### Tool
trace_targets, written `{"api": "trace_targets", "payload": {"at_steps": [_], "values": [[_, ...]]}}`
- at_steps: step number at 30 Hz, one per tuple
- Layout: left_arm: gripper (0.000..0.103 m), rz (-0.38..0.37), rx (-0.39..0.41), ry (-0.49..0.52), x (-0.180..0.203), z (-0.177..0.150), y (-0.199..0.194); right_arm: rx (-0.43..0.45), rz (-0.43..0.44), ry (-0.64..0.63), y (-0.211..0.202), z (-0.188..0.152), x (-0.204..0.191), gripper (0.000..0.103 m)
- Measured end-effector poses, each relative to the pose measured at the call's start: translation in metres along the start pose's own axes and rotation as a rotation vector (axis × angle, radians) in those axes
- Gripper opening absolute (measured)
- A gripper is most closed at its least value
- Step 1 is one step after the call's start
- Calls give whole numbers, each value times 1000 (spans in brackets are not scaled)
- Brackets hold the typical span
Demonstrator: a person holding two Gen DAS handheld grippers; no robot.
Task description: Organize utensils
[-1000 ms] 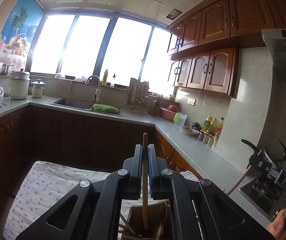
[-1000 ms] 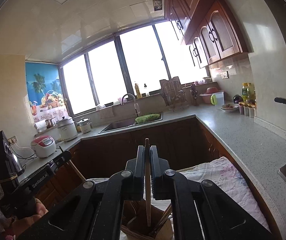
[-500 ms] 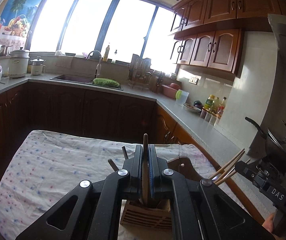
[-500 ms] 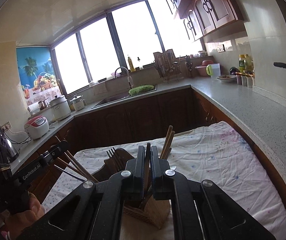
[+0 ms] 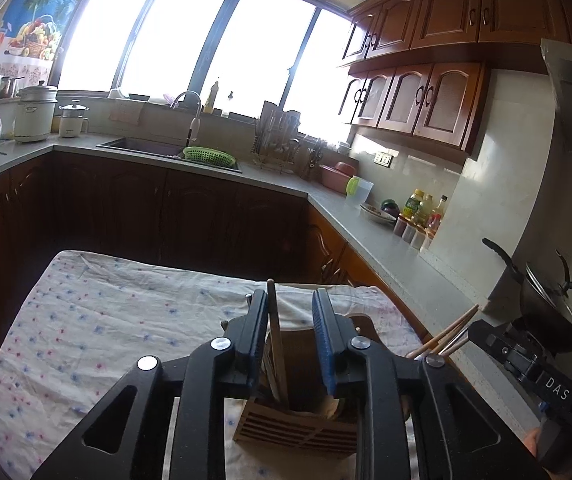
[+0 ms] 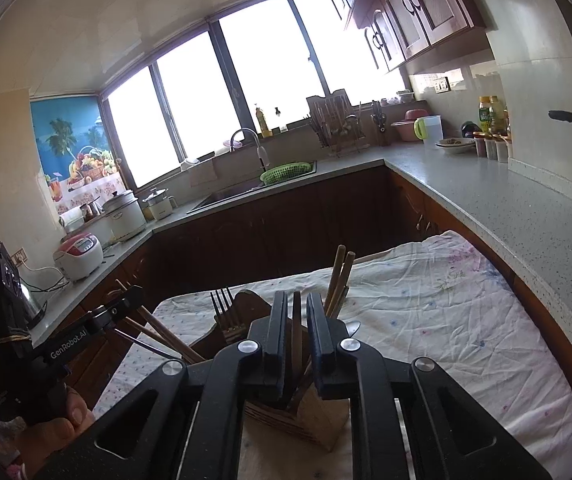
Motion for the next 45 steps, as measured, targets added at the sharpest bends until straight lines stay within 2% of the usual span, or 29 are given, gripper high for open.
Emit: {"api": "trace_targets", "payload": {"at_steps": [1,2,4,6,7,8,9,10,14,21,26,40,43,45], "values": [[36,-8,13,0,2,3,-6,12,1,4,-4,2,0,33],[44,-10,28,0,2,2,-13,27,4,9,-10,4,0,38],[52,-16,58,-3,2,4,-28,63,4,17,-22,9,0,56],[61,-16,82,-7,1,4,-44,101,-2,24,-36,13,0,67],[69,-11,95,-10,0,4,-53,118,-8,25,-43,14,0,79],[74,-9,108,-11,-1,2,-61,134,-17,26,-50,15,0,86],[76,-4,119,-11,-3,-4,-70,151,-23,26,-57,14,1,97],[81,6,127,-8,-4,-9,-78,165,-26,26,-62,12,1,103],[85,31,132,-11,-11,-37,-104,156,-36,25,-76,-4,2,103],[86,68,63,-52,-20,-86,-142,69,-20,41,-85,-51,-3,103],[86,98,34,-63,-19,-107,-168,33,-13,48,-98,-78,-9,103],[86,152,1,-49,-17,-136,-219,3,-13,10,-134,-130,-34,103],[86,147,24,-23,-10,-132,-233,17,-10,-11,-143,-129,-37,103],[90,136,54,-5,-11,-131,-243,43,-21,-42,-152,-123,-40,103]]}}
Point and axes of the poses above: each gripper's, at about its wrist camera, not at the fingertips, and y roughly the way its jaws point, x to its right, z to its top, the point moved 1 cm from there along y, roughly the way its jaws point, and after that the axes turned 11 degrees about -y, right-handed, at the moved point
